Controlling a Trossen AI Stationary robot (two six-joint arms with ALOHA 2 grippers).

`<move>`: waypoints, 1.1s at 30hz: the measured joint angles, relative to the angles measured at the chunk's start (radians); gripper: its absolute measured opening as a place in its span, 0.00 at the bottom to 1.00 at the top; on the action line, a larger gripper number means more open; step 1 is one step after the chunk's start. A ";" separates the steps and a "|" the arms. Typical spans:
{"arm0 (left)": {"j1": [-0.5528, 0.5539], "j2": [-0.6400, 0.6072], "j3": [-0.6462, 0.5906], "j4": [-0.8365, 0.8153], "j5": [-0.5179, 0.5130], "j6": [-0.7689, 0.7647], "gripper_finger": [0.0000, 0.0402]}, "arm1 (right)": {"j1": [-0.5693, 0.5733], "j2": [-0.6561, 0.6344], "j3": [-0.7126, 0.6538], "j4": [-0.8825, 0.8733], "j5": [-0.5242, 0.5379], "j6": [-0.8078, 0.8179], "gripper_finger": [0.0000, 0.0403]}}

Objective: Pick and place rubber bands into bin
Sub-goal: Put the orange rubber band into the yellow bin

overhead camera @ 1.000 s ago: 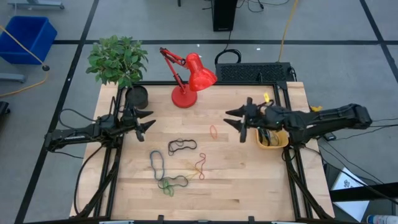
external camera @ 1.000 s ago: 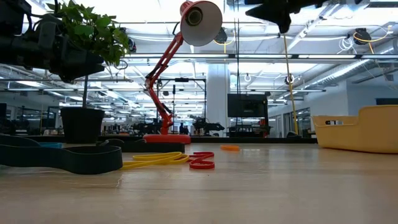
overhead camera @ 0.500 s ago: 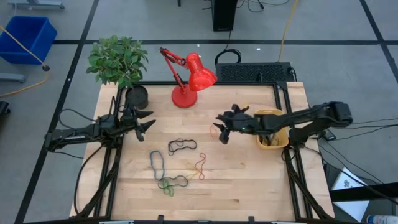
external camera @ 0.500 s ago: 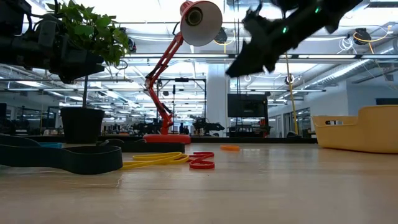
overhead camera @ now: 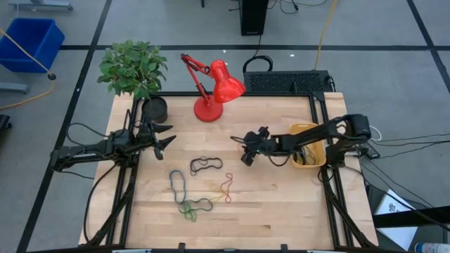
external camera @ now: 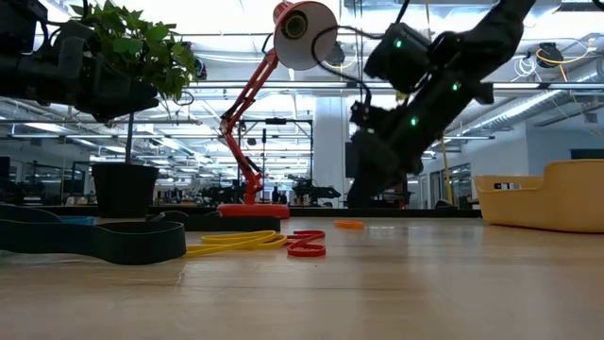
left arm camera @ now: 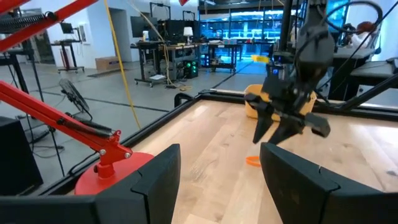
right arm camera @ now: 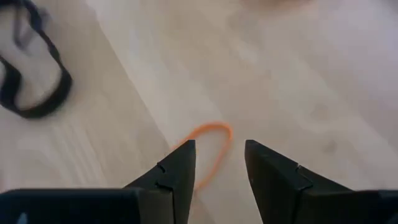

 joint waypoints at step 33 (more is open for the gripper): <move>0.000 0.000 0.000 0.000 0.000 -0.006 0.57 | -0.041 0.065 -0.003 0.029 -0.142 0.078 0.00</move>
